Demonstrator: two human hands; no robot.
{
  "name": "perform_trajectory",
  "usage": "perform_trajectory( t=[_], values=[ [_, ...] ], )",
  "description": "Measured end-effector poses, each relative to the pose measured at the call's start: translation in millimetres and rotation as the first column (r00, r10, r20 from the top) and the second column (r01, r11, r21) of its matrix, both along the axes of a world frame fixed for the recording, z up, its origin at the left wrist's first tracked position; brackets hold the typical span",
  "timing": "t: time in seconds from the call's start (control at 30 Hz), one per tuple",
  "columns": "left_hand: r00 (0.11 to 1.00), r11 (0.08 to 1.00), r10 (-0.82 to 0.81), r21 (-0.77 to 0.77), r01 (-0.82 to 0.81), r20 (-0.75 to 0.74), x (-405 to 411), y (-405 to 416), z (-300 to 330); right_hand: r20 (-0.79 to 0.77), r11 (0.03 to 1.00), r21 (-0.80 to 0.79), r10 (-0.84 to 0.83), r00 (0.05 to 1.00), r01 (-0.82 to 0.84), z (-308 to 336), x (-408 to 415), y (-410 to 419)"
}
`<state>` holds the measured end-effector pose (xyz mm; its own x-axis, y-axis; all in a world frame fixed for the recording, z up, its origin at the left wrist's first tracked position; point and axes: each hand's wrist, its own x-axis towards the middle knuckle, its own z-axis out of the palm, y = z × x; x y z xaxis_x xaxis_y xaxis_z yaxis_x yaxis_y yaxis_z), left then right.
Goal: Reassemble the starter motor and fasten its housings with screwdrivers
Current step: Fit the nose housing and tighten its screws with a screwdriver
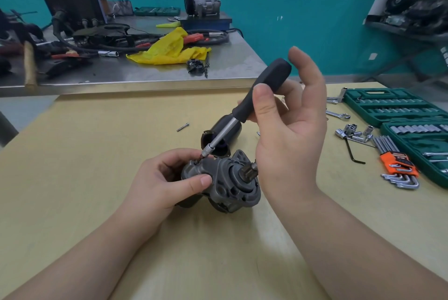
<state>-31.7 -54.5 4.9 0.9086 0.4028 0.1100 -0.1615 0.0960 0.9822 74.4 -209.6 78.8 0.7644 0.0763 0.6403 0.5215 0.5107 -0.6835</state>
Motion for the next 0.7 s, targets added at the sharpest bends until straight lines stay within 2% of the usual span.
perform_trajectory(
  t=[0.23,0.47,0.7],
  values=[
    [1.0,1.0,-0.004,-0.007,0.004,-0.006,-0.6,-1.0,1.8,-0.013,0.997,0.017,0.077,0.997,-0.077,-3.5,0.8,-1.5],
    [1.0,1.0,0.003,0.001,-0.003,0.007,-1.7,-4.2,3.6,-0.006,0.999,-0.004,-0.034,0.999,0.034,-0.5,0.8,-0.2],
    [1.0,1.0,0.021,-0.001,-0.021,-0.001,-2.3,-5.7,4.8,-0.005,1.0,0.015,0.028,1.0,-0.028,-2.1,-0.6,-1.3]
  ],
)
